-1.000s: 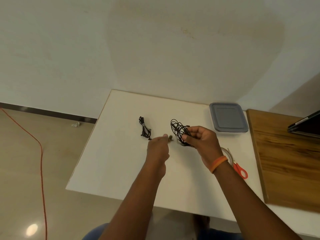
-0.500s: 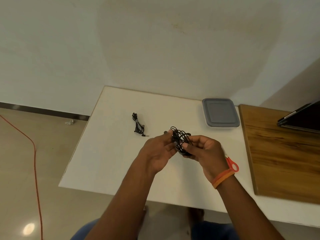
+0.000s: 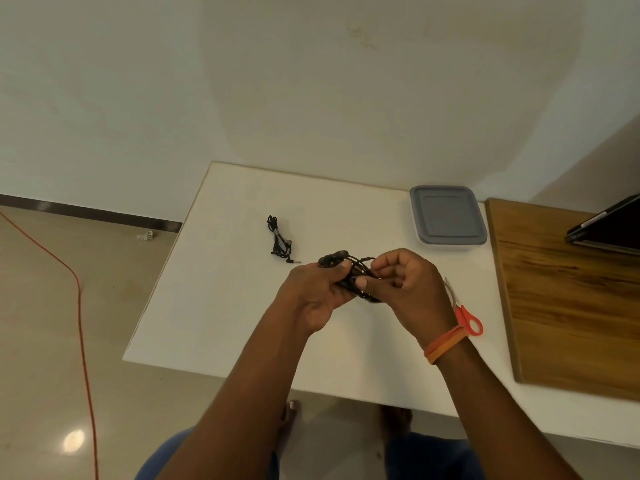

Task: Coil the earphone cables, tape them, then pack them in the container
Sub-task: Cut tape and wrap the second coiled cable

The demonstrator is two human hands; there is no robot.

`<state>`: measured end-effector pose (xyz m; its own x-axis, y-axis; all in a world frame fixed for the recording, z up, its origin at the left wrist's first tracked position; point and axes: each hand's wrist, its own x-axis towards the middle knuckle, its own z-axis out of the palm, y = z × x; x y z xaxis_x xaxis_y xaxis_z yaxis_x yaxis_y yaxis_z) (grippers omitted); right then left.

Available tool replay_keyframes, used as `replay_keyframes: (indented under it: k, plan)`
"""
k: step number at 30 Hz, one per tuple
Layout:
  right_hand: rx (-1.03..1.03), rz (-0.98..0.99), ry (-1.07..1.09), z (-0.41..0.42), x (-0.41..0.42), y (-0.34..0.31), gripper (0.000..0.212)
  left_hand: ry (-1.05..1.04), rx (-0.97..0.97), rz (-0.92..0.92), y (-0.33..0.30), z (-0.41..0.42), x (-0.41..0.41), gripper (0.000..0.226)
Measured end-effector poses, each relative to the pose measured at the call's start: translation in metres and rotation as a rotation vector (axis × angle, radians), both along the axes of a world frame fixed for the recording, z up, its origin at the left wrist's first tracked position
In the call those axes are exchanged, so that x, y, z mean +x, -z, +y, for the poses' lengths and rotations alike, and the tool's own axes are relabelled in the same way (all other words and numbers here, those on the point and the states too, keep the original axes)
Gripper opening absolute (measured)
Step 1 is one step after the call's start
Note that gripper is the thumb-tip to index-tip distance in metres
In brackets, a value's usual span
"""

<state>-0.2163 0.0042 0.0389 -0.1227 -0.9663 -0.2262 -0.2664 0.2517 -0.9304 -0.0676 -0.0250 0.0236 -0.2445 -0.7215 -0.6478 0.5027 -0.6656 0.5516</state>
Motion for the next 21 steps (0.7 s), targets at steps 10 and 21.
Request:
replay_keyframes:
  k: [10,21]
  plan:
    - [0.504,-0.563,0.243,-0.007,-0.017,-0.003,0.022,-0.003,-0.082,0.023,-0.004,-0.002,-0.002,0.02]
    - [0.455,-0.501,0.212,-0.012,-0.016,-0.007,0.011,0.054,-0.118,-0.106,-0.001,0.001,-0.003,0.018]
